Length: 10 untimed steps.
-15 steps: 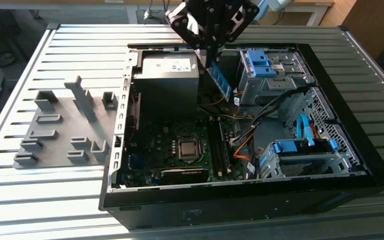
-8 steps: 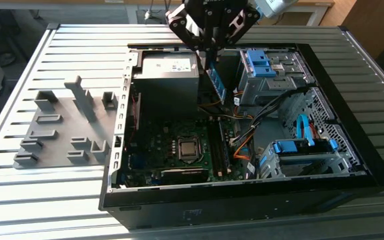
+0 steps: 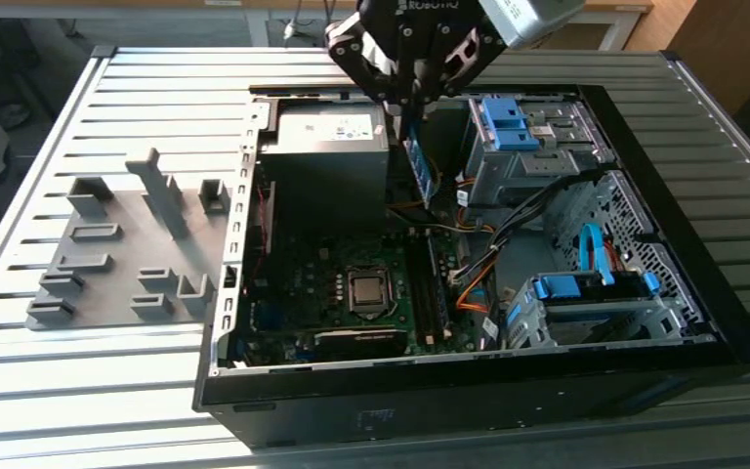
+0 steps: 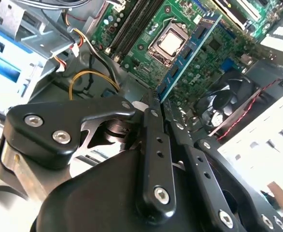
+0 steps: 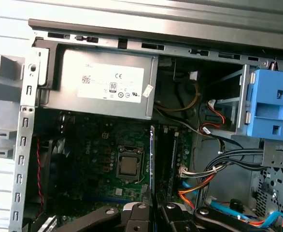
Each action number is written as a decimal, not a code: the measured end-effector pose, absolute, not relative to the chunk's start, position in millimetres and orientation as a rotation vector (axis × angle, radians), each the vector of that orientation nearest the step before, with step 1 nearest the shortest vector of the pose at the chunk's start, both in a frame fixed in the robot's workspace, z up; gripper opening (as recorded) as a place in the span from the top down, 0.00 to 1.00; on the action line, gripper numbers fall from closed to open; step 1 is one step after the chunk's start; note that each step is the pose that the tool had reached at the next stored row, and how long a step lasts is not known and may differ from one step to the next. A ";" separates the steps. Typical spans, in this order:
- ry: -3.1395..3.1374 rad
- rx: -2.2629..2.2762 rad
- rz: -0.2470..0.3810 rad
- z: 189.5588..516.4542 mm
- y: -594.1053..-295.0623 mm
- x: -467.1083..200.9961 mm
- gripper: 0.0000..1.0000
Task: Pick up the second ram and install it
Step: 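Insert the second ram into the second slot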
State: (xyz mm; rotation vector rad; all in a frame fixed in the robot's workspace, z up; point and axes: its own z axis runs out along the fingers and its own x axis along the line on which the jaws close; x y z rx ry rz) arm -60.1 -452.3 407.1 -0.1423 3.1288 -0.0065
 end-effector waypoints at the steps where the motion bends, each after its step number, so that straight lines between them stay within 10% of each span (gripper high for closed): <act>1: 3.129 -0.131 -0.007 406.1 -452.3 -59.3 0.86; 10: 3.131 -0.086 -0.007 395.9 -452.3 -45.7 0.86</act>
